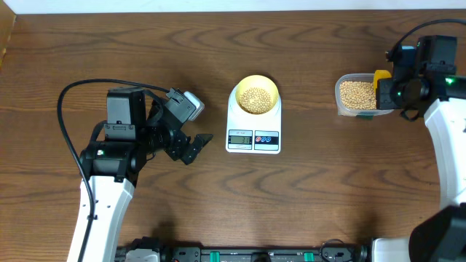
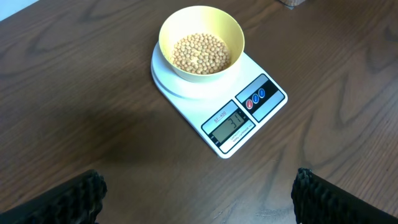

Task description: Scoop item into bowl and weigh 50g on scale

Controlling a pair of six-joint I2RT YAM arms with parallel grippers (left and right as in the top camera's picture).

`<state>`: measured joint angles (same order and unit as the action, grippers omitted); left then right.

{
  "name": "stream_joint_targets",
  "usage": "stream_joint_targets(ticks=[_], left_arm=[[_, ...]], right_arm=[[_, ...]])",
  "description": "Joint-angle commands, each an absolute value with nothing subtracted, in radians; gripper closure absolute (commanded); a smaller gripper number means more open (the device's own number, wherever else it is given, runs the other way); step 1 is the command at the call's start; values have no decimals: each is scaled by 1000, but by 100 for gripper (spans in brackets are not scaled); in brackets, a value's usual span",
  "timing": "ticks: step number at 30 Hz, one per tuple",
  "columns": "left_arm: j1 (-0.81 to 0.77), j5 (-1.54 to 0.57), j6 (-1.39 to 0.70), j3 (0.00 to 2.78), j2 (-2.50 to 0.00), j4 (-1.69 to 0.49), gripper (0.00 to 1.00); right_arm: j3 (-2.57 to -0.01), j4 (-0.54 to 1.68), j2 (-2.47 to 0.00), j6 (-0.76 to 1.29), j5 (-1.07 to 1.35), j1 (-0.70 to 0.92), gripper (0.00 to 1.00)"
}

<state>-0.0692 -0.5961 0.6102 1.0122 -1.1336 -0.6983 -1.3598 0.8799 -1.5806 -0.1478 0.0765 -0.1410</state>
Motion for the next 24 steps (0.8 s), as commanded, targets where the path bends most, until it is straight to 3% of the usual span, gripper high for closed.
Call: stream_joint_targets(ticks=[1, 13, 24], left_arm=[[-69, -591, 617, 1027, -1137, -698, 3], [-69, -591, 617, 1027, -1137, -698, 2], [-69, -591, 617, 1027, -1137, -698, 2]], right_arm=[[-1374, 876, -1614, -173, 62, -145, 99], [-1375, 945, -1618, -222, 130, -142, 99], [-1613, 1122, -1622, -55, 238, -127, 99]])
